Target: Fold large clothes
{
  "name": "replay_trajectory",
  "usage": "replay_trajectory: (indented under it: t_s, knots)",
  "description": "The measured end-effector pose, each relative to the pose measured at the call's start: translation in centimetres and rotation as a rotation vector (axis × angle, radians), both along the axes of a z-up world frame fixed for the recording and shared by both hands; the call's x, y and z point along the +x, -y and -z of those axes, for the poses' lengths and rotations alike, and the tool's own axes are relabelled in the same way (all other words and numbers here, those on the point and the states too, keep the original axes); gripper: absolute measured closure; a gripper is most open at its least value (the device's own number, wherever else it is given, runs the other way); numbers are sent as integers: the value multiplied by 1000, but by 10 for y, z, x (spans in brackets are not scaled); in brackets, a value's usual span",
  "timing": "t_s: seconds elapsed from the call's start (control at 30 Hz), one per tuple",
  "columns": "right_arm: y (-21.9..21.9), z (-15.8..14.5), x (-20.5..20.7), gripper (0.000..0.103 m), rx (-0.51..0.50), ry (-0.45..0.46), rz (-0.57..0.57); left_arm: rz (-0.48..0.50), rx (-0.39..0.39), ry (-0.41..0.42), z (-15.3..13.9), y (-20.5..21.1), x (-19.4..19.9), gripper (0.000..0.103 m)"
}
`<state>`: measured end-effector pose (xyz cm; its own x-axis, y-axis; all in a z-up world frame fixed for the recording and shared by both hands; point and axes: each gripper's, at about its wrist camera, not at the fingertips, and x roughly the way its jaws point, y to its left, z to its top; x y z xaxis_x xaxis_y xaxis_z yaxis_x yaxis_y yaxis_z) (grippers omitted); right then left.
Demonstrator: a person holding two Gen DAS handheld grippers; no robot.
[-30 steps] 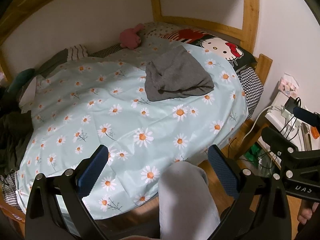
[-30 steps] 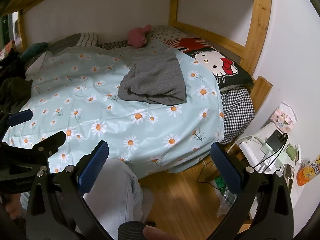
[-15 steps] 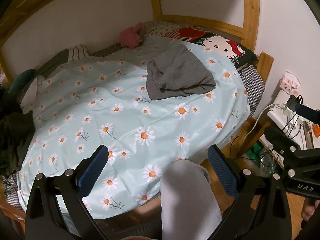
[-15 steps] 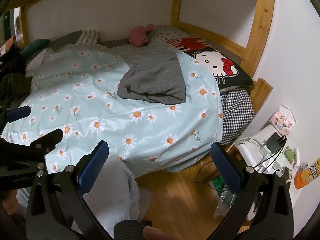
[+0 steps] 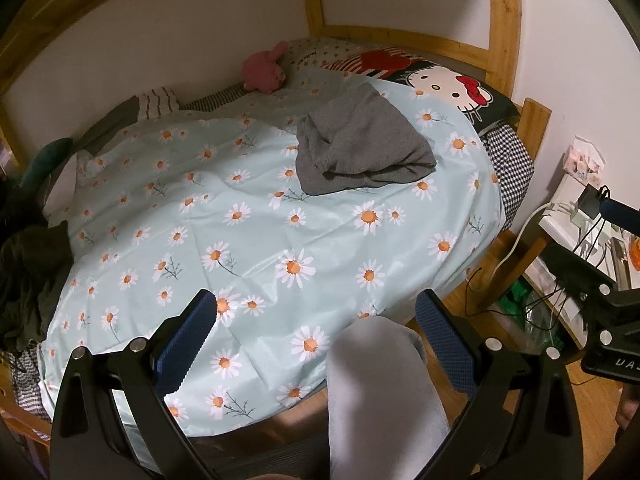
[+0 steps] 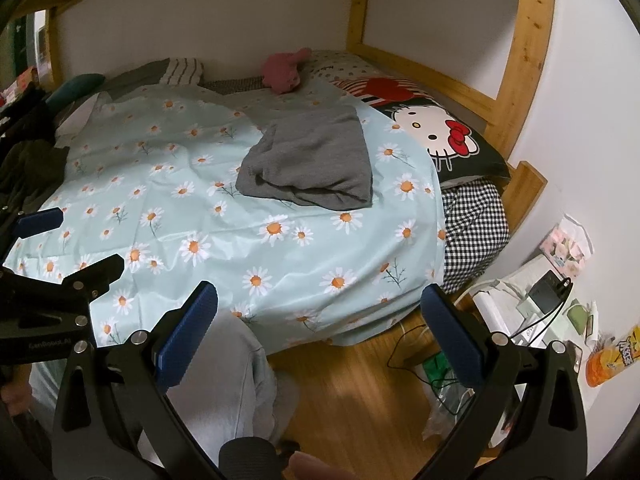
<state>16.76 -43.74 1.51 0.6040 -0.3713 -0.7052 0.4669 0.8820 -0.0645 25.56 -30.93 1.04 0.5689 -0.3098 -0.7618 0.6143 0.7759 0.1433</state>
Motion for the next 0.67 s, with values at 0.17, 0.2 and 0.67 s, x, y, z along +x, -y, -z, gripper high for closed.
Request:
replay_trajectory:
  t_s: [0.17, 0.2, 0.67]
  knots:
    - [0, 0, 0, 3, -4, -2, 3, -6, 4, -1, 1, 1, -1, 5]
    - [1, -1, 0, 3, -3, -2, 2, -5, 1, -4, 1, 1, 0, 5]
    - [4, 0, -1, 3, -1, -9, -2, -9, 3, -12, 4, -3, 2, 5]
